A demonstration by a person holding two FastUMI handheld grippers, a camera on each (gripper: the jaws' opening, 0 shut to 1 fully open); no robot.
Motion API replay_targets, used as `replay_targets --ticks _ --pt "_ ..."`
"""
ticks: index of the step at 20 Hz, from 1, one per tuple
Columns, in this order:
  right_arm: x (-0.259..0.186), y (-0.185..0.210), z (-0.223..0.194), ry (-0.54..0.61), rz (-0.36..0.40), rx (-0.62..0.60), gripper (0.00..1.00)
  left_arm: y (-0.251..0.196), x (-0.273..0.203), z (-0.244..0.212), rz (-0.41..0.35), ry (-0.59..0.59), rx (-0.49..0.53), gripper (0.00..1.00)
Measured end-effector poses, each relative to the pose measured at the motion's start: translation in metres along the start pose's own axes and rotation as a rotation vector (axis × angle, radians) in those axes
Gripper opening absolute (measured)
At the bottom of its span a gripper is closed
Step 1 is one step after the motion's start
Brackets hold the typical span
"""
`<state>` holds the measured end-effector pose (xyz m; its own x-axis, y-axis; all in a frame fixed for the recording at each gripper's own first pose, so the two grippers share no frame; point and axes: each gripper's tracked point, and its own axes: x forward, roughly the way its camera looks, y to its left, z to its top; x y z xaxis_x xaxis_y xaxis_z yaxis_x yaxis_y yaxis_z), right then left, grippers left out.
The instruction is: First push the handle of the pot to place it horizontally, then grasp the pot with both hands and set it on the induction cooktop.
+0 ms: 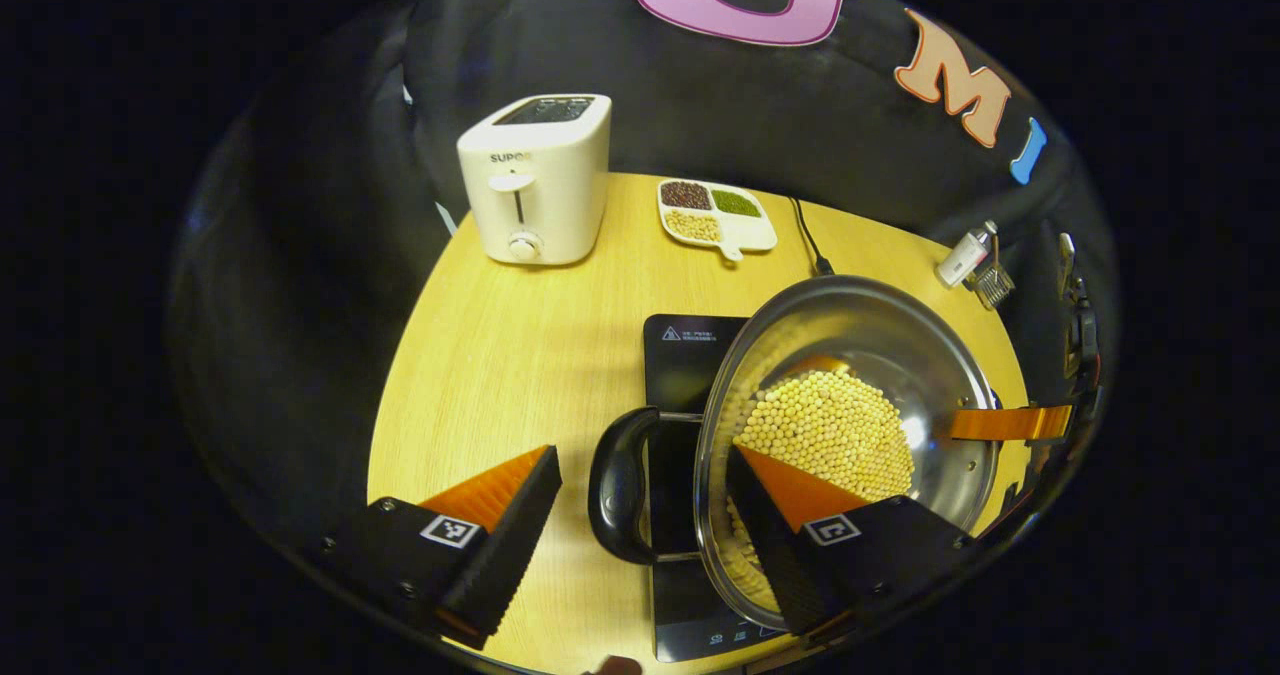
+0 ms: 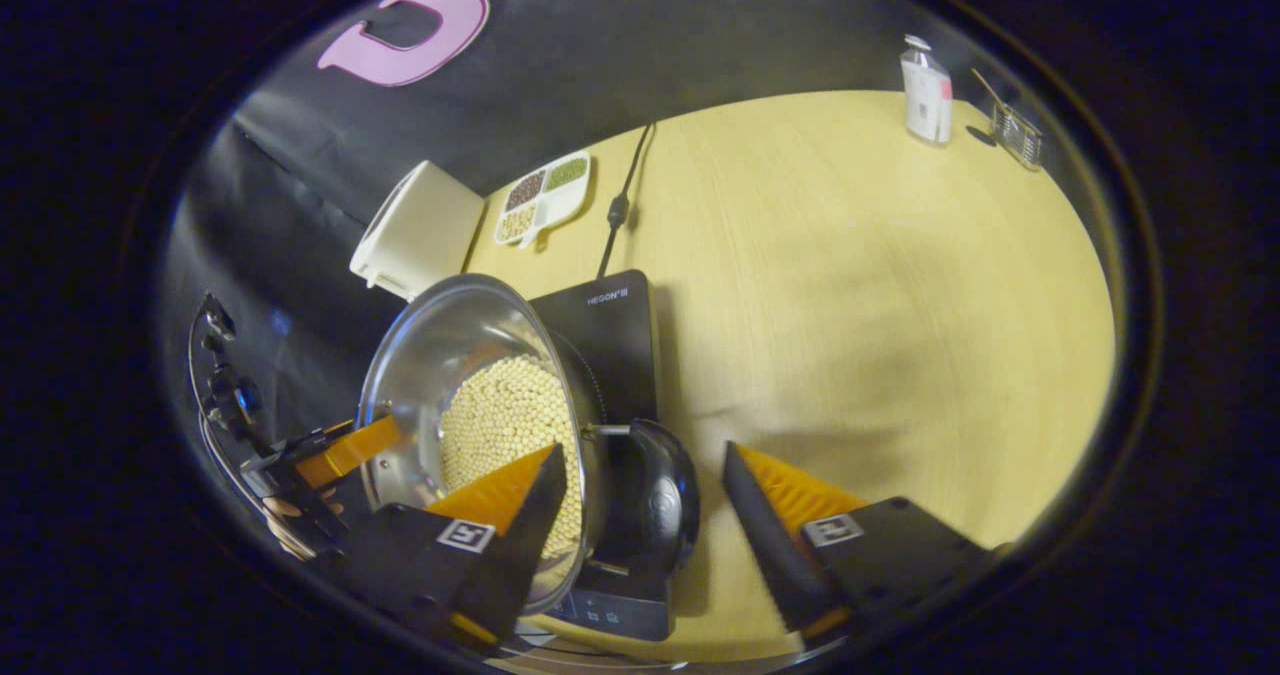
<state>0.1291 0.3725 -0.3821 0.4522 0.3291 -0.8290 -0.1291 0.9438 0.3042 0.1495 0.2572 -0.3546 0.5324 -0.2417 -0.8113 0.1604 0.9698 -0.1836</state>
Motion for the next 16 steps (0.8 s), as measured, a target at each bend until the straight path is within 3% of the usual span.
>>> replay_targets --ticks 1,2,3,4,6,7,8,10,11,12,13,15,16 --pt "-0.009 -0.004 0.003 -0.024 0.005 -0.012 1.0 0.002 -0.011 0.002 0.015 -0.015 0.009 0.99" --pt "-0.021 -0.005 0.005 -0.054 0.011 -0.026 0.94 0.004 -0.022 0.002 0.033 -0.028 0.021 0.98" --pt "-0.033 -0.01 0.01 -0.09 0.011 -0.04 1.0 0.006 -0.031 0.005 0.05 -0.045 0.035 0.98" --pt "-0.044 -0.013 0.013 -0.124 0.009 -0.052 1.0 0.007 -0.04 0.005 0.069 -0.061 0.049 0.98" --pt "-0.071 -0.022 0.017 -0.18 0.001 -0.06 0.93 0.006 -0.06 0.006 0.102 -0.077 0.074 0.98" --pt "-0.084 -0.026 0.019 -0.205 0.002 -0.059 1.0 0.003 -0.069 0.008 0.117 -0.085 0.09 0.98" --pt "-0.097 -0.029 0.021 -0.231 0.002 -0.058 0.93 -0.004 -0.079 0.008 0.126 -0.094 0.105 0.98" --pt "-0.119 -0.039 0.025 -0.291 -0.016 -0.064 0.93 -0.027 -0.095 0.012 0.117 -0.124 0.127 0.98" --pt "-0.132 -0.045 0.03 -0.326 -0.024 -0.075 1.0 -0.042 -0.103 0.017 0.112 -0.147 0.129 0.98" --pt "-0.146 -0.05 0.035 -0.36 -0.024 -0.09 1.0 -0.056 -0.111 0.024 0.116 -0.187 0.128 0.98" --pt "-0.16 -0.052 0.039 -0.394 -0.021 -0.107 0.92 -0.073 -0.12 0.032 0.114 -0.232 0.125 0.97" --pt "-0.191 -0.061 0.055 -0.474 -0.021 -0.143 0.93 -0.106 -0.139 0.052 0.115 -0.327 0.12 0.97" --pt "-0.208 -0.068 0.065 -0.511 -0.024 -0.16 1.0 -0.122 -0.149 0.058 0.122 -0.366 0.115 0.97"
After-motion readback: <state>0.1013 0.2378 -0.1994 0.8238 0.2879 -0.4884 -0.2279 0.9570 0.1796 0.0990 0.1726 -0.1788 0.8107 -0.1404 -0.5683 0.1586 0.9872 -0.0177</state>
